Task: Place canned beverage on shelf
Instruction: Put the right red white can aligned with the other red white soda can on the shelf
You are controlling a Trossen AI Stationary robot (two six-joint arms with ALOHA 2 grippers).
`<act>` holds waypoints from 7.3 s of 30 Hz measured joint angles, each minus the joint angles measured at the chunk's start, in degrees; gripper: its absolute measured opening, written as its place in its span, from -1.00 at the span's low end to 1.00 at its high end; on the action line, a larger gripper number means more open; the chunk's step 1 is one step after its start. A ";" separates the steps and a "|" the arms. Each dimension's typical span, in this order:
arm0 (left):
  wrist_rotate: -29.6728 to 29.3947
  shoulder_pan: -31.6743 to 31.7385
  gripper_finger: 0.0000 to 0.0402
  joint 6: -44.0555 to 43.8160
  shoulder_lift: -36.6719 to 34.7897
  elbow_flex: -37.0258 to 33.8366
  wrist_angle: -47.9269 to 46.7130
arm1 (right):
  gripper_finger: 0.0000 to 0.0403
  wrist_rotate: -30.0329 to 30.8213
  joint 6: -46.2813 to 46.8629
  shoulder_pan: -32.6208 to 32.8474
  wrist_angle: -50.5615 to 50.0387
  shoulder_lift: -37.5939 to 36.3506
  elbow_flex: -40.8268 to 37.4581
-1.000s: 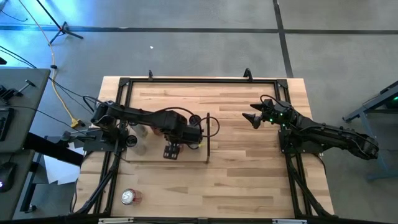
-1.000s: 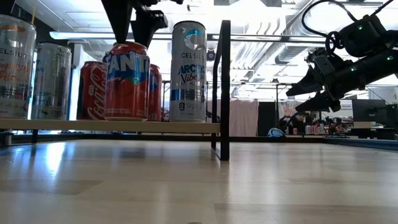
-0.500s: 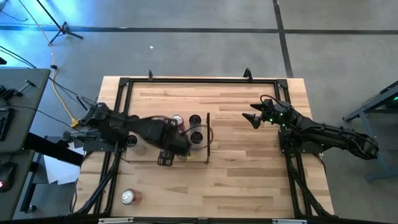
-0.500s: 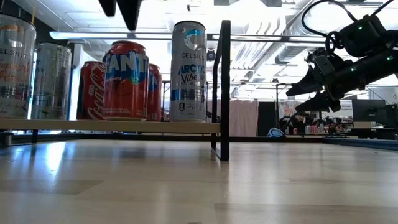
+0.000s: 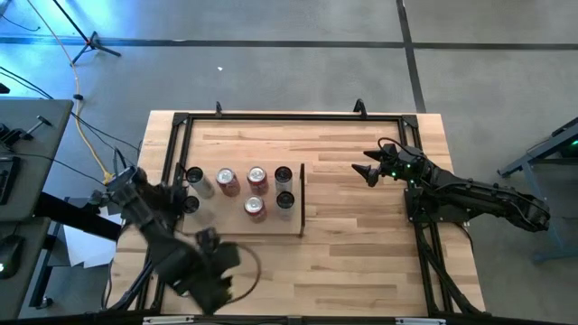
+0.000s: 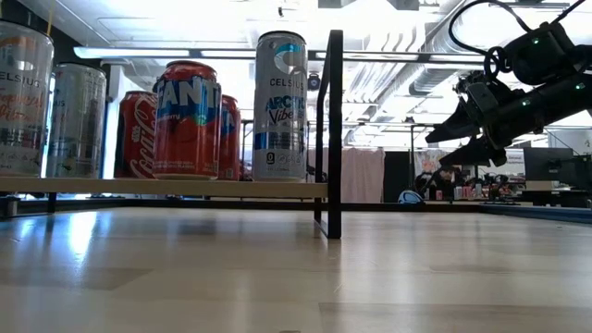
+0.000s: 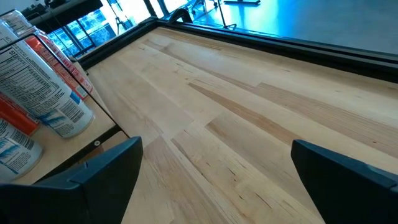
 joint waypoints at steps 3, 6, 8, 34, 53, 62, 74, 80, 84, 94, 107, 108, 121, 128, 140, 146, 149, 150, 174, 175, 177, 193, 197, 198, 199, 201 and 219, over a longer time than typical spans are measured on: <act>4.20 -4.28 0.53 -8.03 0.01 0.00 -0.28 | 0.98 0.00 0.02 0.01 0.00 0.01 0.00; 9.76 -7.65 0.53 -13.14 0.01 0.00 -0.26 | 0.98 0.00 0.02 0.01 0.00 0.01 0.00; 12.78 -9.46 0.53 -16.43 0.01 0.00 -0.27 | 0.98 0.00 0.02 0.01 0.00 0.01 0.00; 17.39 -18.20 0.53 -30.71 0.01 -13.20 0.83 | 0.98 0.00 0.02 0.01 -0.02 -0.01 0.00; 17.45 -18.12 0.53 -32.18 0.04 -14.91 3.76 | 0.98 0.00 0.01 -0.01 -0.02 0.01 0.00; 19.62 -18.12 0.53 -34.18 0.04 -14.91 5.03 | 0.98 0.00 0.00 -0.01 -0.02 0.01 0.00; 17.84 -18.12 0.53 -28.73 -0.05 -22.18 13.85 | 0.98 0.00 0.02 0.01 -0.02 0.01 0.00; 13.62 -18.10 0.53 -23.63 -0.05 -23.53 14.05 | 0.98 0.00 0.02 0.00 -0.02 0.01 0.00; 11.17 -17.91 0.48 -23.49 -0.05 -23.80 14.10 | 0.98 0.00 0.02 -0.01 -0.02 -0.01 0.00; 10.79 -14.81 0.31 -19.96 -0.12 -23.78 14.00 | 0.98 0.00 0.00 -0.01 -0.02 -0.01 0.00; 10.94 -4.92 0.30 -5.20 -0.12 -23.78 8.14 | 0.98 0.00 0.02 0.01 -0.03 0.01 0.00; 10.99 -3.98 0.30 -4.02 -0.12 -23.78 7.77 | 0.98 0.00 0.02 0.00 -0.04 0.00 0.00; 10.95 6.18 0.30 7.41 -0.10 -23.80 7.86 | 0.98 0.00 -0.01 -0.01 -0.02 -0.01 0.00; 9.77 7.19 0.31 5.44 -0.49 -23.85 11.89 | 0.98 0.00 0.01 0.01 -0.04 0.01 0.00; 9.73 6.60 0.34 -0.65 -0.49 -23.85 12.91 | 0.98 0.00 0.02 -0.01 -0.03 0.00 0.00; 9.91 6.54 0.59 -1.23 -0.51 -23.87 13.70 | 0.98 0.00 0.02 -0.01 -0.04 0.01 0.00; 9.83 6.54 0.71 -1.27 -0.51 -23.87 14.03 | 0.98 0.00 0.01 0.00 -0.04 0.00 0.00; 9.83 6.50 0.74 -1.55 -0.51 -23.79 13.97 | 0.98 0.00 0.01 0.01 -0.02 0.01 0.00; -11.00 -14.67 0.80 -49.38 10.94 -7.67 14.40 | 0.98 0.00 0.02 0.01 -0.04 0.00 0.00; -12.20 -15.06 0.80 -50.52 12.97 -7.68 14.53 | 0.98 0.00 0.02 -0.01 -0.02 -0.01 0.00; -14.00 -15.46 0.80 -52.45 16.76 -7.57 14.76 | 0.98 0.00 0.02 0.01 -0.04 -0.01 0.00; -15.79 -12.61 0.80 -65.18 36.45 6.28 5.93 | 0.98 0.00 0.02 0.01 -0.12 -0.01 0.00; -14.95 -12.11 0.80 -65.98 36.09 11.93 -4.05 | 0.98 0.00 0.00 -0.01 -0.46 0.00 0.00; -14.98 -11.97 0.80 -66.21 35.77 13.65 -6.50 | 0.98 0.00 0.02 0.01 -0.46 -0.01 0.00; -15.17 -11.69 0.80 -66.07 35.61 15.18 -7.15 | 0.98 0.00 0.02 0.00 -0.49 -0.01 0.00; -16.82 -11.18 0.80 -65.41 34.62 15.93 -5.85 | 0.98 0.00 0.02 -0.01 -0.55 -0.01 0.00; -18.58 -11.50 0.80 -72.61 32.06 13.12 -6.48 | 0.98 0.00 0.02 0.00 -1.38 0.40 0.02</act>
